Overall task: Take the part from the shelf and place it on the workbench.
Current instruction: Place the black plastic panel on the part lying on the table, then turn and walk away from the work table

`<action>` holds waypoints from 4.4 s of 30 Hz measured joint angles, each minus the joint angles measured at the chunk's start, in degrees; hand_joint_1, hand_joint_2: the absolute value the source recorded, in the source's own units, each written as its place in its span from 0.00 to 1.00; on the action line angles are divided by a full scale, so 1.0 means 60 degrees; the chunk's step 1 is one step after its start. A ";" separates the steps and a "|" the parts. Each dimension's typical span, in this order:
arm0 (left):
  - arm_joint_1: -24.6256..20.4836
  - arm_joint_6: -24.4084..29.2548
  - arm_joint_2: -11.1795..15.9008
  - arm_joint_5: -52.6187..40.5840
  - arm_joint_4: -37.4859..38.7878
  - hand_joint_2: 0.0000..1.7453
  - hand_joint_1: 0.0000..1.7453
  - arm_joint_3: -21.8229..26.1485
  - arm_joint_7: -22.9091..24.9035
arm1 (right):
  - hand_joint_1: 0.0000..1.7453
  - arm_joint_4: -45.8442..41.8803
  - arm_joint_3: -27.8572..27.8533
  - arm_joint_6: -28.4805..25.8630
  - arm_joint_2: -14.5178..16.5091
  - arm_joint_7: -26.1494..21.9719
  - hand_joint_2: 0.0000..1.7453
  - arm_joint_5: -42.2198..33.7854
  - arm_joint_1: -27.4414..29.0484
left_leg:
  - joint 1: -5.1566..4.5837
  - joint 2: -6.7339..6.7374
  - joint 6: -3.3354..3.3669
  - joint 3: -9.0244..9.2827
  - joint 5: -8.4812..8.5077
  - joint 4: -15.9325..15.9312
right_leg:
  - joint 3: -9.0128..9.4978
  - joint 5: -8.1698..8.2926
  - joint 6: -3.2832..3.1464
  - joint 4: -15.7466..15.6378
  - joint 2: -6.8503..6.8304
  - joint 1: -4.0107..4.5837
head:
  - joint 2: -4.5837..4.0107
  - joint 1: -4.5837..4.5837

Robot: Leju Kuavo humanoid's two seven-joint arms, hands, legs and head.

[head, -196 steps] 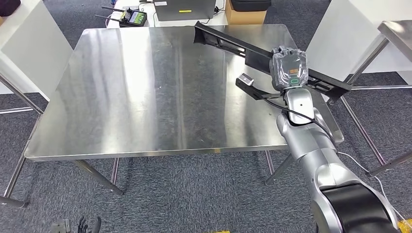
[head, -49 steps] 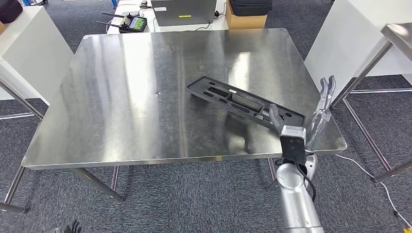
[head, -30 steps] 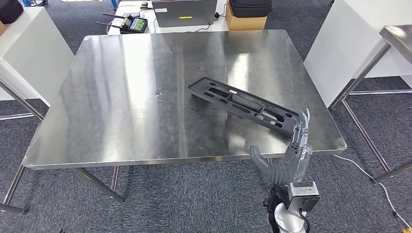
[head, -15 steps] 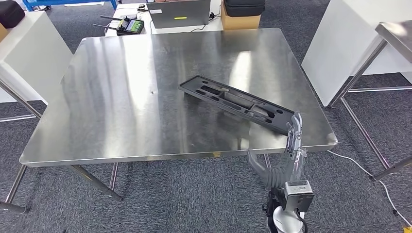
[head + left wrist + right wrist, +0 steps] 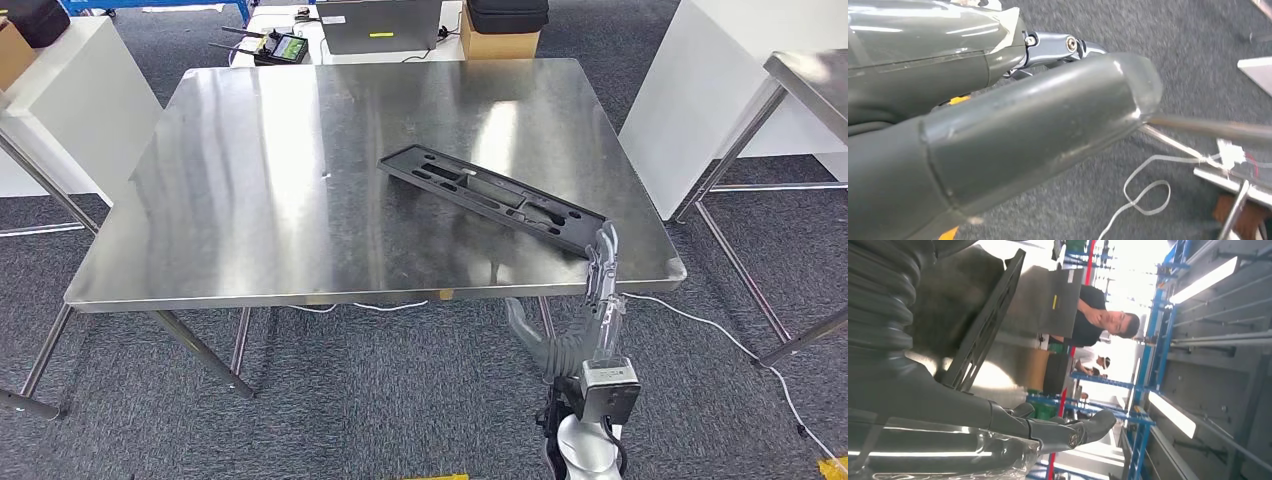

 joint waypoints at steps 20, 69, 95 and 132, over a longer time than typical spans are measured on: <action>-0.0128 0.0007 0.0010 -0.0470 0.0488 0.00 0.00 -0.0002 0.0003 | 0.00 0.0764 -0.0145 -0.0074 -0.0072 -0.0183 1.00 -0.0175 -0.0171 | 0.0100 0.0018 -0.0429 -0.1977 -0.0502 0.2216 | 0.1366 -0.1008 -0.0481 -0.0359 -0.0054 -0.0027 | -0.0001 -0.0017; -0.0152 0.0487 -0.0169 -0.1426 0.1555 0.00 0.00 0.0044 0.1053 | 0.00 1.2540 -0.1716 -0.2279 -0.0803 0.5634 1.00 -0.1058 -0.1405 | 0.0050 0.0042 0.0102 -0.1507 0.0995 0.0285 | -0.0146 -0.1771 0.0136 0.2658 -0.0049 0.0032 | -0.0001 0.0098; 0.0122 0.1783 -0.0138 -0.1667 0.2623 0.00 0.00 0.0140 0.3218 | 0.00 1.3593 -0.1476 -0.1831 -0.0922 0.6524 0.00 -0.0480 -0.0901 | 0.0173 -0.0022 -0.0033 -0.0647 0.0300 0.0238 | -0.0046 -0.1757 -0.0056 0.1244 -0.0068 0.0057 | 0.0000 0.0039; -0.0137 0.2328 -0.0133 -0.2208 0.2698 0.00 0.00 0.0118 0.3568 | 0.00 1.3689 -0.2042 -0.1934 -0.0777 0.5490 0.00 -0.1394 -0.0513 | 0.0124 0.0098 -0.0078 -0.0831 0.0520 0.0193 | 0.0881 -0.1745 0.0163 0.1001 -0.0053 0.0000 | 0.0000 0.0068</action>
